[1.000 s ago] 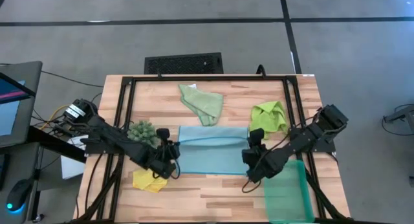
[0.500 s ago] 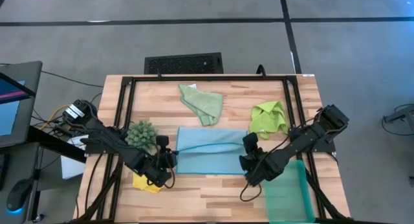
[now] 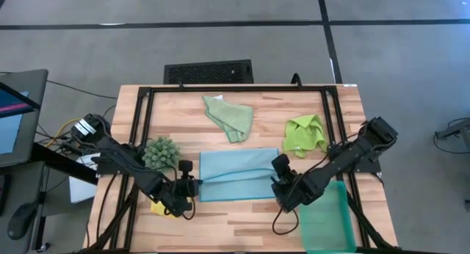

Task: Fold microfiber towels
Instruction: Fold the blue microfiber cloth

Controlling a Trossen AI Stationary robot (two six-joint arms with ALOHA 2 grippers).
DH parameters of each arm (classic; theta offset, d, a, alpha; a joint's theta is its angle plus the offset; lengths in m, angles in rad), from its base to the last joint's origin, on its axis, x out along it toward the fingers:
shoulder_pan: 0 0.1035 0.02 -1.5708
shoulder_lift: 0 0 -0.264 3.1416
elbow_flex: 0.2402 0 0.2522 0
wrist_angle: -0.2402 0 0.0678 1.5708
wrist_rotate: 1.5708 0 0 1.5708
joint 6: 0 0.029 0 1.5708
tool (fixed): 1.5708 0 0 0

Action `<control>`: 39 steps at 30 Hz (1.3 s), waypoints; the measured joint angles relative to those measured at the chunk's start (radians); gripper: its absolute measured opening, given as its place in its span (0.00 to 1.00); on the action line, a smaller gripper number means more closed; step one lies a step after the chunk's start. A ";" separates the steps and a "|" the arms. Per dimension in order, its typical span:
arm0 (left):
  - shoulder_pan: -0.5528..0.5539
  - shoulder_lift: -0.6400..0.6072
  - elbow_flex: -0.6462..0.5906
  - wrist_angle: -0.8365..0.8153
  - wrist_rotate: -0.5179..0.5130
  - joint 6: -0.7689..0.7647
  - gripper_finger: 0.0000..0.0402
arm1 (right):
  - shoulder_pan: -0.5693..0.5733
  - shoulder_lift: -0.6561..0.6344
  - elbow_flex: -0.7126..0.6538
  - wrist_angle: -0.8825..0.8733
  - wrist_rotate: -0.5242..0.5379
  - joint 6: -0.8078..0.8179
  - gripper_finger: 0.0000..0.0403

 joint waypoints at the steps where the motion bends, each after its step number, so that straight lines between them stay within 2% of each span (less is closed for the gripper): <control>1: 0.000 -0.004 0.000 -0.007 -0.004 -0.001 0.00 | -0.005 -0.015 0.000 0.002 -0.005 -0.018 0.02; 5: -0.001 -0.027 0.000 -0.036 -0.023 -0.020 0.00 | -0.034 -0.086 0.008 0.029 -0.036 -0.079 0.02; 9: -0.001 -0.040 0.000 -0.033 -0.026 -0.026 0.00 | -0.077 -0.130 0.009 0.058 -0.109 -0.067 0.02; 18: -0.002 -0.039 0.000 -0.015 -0.022 -0.045 0.00 | -0.106 -0.032 -0.011 0.160 -0.144 -0.067 0.01; 23: -0.031 -0.039 0.000 0.063 -0.014 0.000 0.00 | -0.071 -0.070 -0.044 0.159 -0.140 -0.035 0.01; 26: -0.047 -0.039 0.000 0.083 0.012 0.025 0.00 | -0.031 -0.113 -0.059 0.170 -0.154 -0.003 0.01; 31: -0.049 -0.033 -0.028 0.084 0.091 -0.008 0.00 | 0.016 -0.111 -0.066 0.158 -0.265 -0.001 0.01; 39: -0.048 -0.033 -0.151 0.314 0.164 -0.013 0.01 | 0.032 -0.110 -0.144 0.216 -0.270 -0.002 0.01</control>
